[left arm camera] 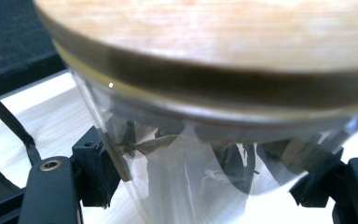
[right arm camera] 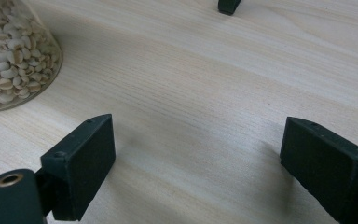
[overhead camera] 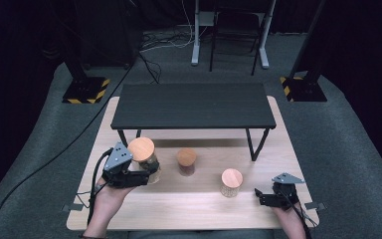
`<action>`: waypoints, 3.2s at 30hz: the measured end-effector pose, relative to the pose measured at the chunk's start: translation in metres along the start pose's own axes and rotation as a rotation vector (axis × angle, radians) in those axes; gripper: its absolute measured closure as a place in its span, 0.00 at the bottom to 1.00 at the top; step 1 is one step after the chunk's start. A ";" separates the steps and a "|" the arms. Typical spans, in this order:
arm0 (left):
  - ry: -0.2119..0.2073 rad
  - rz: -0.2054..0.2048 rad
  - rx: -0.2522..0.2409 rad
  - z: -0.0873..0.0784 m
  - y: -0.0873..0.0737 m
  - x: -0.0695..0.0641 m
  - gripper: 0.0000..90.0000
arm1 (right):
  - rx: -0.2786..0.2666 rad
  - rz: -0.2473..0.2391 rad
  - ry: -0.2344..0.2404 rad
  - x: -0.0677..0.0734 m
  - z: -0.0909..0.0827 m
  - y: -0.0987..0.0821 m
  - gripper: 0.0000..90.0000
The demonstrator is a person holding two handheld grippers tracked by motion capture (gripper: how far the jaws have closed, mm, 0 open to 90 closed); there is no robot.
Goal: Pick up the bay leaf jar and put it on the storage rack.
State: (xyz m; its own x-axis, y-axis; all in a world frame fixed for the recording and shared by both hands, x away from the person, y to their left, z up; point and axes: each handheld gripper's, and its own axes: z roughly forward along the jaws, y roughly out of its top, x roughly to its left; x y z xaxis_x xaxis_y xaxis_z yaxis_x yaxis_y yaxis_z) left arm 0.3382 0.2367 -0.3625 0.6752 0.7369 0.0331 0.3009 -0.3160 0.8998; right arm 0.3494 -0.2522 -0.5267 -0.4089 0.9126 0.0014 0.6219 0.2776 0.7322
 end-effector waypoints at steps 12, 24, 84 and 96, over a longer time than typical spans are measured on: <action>0.007 0.008 -0.022 -0.005 0.029 0.003 0.28 | 0.000 0.000 0.000 0.000 0.000 0.000 0.11; 0.000 0.006 -0.022 -0.005 0.049 0.011 0.28 | 0.000 -0.002 0.001 0.000 0.000 0.000 0.10; 0.053 -0.032 0.001 0.031 0.133 0.058 0.28 | 0.000 -0.003 0.003 0.000 0.000 0.000 0.10; 0.111 -0.062 0.024 0.055 0.145 0.070 0.28 | 0.000 -0.005 0.005 0.000 0.000 0.000 0.10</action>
State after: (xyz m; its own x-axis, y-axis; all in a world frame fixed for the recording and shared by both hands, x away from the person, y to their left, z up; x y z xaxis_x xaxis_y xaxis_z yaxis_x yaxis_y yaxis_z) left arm 0.4661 0.2101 -0.2536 0.5766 0.8166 0.0267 0.3566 -0.2809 0.8910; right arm 0.3496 -0.2524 -0.5267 -0.4155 0.9096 0.0011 0.6195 0.2821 0.7325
